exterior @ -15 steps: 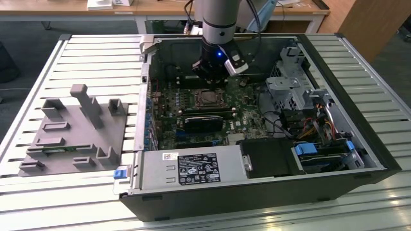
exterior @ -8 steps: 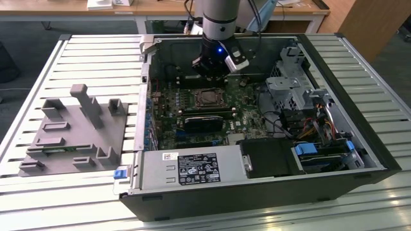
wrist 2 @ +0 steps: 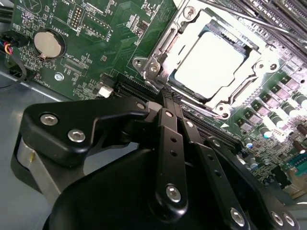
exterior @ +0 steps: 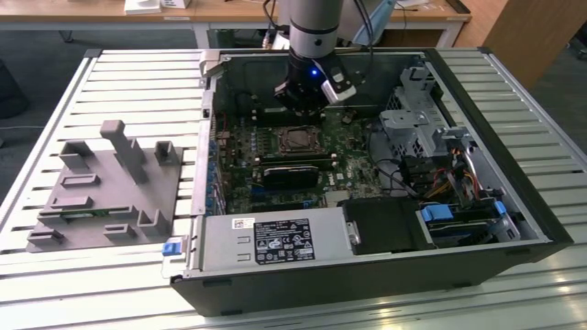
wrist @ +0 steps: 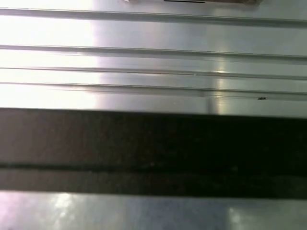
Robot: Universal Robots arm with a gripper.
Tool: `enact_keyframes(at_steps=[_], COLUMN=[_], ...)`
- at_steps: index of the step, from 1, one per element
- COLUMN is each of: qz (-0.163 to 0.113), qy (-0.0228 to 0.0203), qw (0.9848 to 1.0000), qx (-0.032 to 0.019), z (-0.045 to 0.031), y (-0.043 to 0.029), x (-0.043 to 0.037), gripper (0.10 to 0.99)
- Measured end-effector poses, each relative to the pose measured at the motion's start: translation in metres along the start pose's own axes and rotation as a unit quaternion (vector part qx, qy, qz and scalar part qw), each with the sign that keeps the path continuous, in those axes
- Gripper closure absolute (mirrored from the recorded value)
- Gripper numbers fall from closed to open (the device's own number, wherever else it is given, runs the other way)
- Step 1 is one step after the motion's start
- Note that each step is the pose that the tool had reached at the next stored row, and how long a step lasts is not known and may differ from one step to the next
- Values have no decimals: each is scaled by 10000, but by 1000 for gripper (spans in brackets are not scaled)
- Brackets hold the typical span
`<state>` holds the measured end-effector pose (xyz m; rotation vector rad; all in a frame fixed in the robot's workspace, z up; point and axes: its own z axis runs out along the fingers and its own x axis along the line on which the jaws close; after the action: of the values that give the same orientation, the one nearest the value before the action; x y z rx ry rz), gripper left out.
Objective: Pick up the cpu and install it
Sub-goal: 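Install the first cpu locking lever, then install the second cpu locking lever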
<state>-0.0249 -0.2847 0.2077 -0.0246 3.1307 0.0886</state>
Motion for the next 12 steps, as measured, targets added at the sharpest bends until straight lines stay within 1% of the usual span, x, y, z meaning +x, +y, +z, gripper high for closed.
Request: enact_keyframes(at_steps=[7, 12], qz=[0, 0], qy=[0, 0], qw=[10000, 10000], qx=[0, 0], z=[-1, -2], y=[-24, -61], x=[0, 1], gripper=[980, 980])
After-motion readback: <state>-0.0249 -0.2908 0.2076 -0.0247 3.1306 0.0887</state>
